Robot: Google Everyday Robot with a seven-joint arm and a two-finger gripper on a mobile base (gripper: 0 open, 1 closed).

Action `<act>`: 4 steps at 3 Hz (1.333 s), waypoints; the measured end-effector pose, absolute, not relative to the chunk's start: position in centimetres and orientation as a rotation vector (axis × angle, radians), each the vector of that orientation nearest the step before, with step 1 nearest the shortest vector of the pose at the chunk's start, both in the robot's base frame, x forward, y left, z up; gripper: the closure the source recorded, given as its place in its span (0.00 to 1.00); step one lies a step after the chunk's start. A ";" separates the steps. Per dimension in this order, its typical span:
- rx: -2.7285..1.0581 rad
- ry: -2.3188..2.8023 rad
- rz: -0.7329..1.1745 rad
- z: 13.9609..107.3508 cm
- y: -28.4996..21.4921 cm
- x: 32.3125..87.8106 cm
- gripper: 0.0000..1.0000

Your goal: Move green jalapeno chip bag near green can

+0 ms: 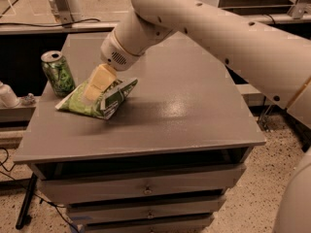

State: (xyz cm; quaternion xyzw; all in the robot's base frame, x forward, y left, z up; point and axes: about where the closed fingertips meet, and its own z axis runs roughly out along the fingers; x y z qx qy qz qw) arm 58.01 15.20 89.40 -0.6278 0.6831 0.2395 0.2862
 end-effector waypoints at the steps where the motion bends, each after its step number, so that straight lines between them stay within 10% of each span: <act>1: -1.627 1.816 0.632 92.0 12.3 57.9 0.00; 4: -1.488 1.753 0.640 101.0 0.7 55.8 0.00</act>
Offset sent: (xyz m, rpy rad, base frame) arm -0.0123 -0.1576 0.1245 0.1113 -0.0925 -0.1305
